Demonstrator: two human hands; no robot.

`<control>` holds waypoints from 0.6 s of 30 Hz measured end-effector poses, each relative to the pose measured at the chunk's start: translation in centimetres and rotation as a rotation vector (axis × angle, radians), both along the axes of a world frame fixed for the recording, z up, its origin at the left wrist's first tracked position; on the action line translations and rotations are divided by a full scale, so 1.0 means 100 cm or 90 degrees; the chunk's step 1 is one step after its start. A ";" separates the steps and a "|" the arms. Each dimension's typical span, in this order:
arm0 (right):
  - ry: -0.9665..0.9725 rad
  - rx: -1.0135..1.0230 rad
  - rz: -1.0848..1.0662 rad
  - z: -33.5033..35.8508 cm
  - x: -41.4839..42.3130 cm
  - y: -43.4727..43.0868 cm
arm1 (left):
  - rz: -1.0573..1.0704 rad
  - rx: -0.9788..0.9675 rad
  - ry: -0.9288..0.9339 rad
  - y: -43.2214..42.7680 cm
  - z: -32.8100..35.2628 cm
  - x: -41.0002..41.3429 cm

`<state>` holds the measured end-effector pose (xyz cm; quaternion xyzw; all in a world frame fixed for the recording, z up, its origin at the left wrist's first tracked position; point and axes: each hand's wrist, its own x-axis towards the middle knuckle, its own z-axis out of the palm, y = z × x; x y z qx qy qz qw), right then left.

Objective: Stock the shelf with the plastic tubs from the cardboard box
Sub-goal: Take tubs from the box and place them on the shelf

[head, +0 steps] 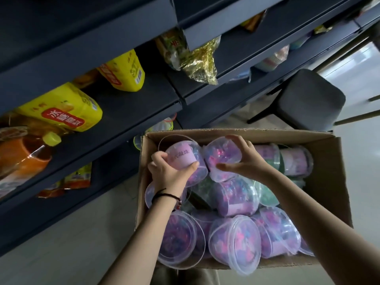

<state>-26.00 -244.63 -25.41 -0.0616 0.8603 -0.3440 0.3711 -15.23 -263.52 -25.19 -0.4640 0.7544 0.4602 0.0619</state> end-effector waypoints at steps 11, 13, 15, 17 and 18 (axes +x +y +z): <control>-0.060 -0.038 -0.254 0.007 0.013 0.005 | -0.104 0.096 -0.072 0.001 -0.015 -0.010; -0.086 -0.033 -0.354 0.011 0.016 0.003 | -0.045 0.099 0.027 0.000 -0.014 -0.006; -0.122 -0.022 -0.437 0.013 0.016 -0.002 | 0.009 0.113 0.092 -0.001 -0.012 -0.004; -0.192 -0.073 -0.518 0.013 0.017 -0.011 | 0.022 0.126 0.108 -0.001 -0.009 -0.006; -0.234 -0.116 -0.552 0.012 0.019 -0.017 | 0.012 0.130 0.108 0.001 -0.007 -0.009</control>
